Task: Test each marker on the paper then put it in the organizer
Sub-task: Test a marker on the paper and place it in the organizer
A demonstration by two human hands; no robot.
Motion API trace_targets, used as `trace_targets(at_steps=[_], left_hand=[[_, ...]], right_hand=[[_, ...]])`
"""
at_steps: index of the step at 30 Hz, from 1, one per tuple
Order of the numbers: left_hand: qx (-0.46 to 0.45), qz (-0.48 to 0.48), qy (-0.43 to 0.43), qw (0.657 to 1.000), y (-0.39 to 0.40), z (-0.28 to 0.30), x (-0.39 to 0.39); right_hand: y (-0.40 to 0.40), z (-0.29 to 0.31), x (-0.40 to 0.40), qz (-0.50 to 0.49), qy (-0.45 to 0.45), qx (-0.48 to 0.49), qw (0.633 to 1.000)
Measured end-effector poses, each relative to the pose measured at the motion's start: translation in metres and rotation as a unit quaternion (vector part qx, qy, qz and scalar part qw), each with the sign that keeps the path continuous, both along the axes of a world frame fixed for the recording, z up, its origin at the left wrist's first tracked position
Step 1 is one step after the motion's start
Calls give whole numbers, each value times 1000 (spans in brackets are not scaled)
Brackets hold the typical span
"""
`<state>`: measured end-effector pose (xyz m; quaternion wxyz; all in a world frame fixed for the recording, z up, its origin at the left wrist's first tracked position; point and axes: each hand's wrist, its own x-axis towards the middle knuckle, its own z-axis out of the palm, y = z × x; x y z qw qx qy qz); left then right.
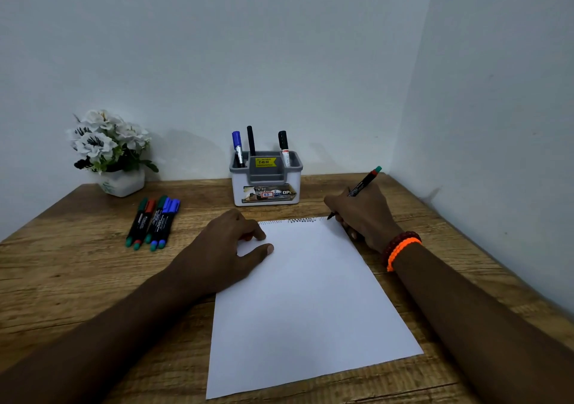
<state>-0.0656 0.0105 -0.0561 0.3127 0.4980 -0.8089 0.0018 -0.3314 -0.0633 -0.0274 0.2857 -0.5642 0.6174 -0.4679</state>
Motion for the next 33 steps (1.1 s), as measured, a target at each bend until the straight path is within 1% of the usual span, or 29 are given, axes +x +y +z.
trace_targets(at_steps=[11,17,23,33], left_hand=[[1,6,-3,1000,-1,-1,1],[2,4,-5,1000,-2,-1,0],[2,-1,-4,1000,0,0,0],[5,1,-4,1000,0,1,-1]], right_hand=[[1,0,-1,-6,-11,-3,1000],[3,2,-1,-1,1,3,1000],[1,0,-1,-21,-8,5,1000],[3,2,-2,-26,-16,13,999]])
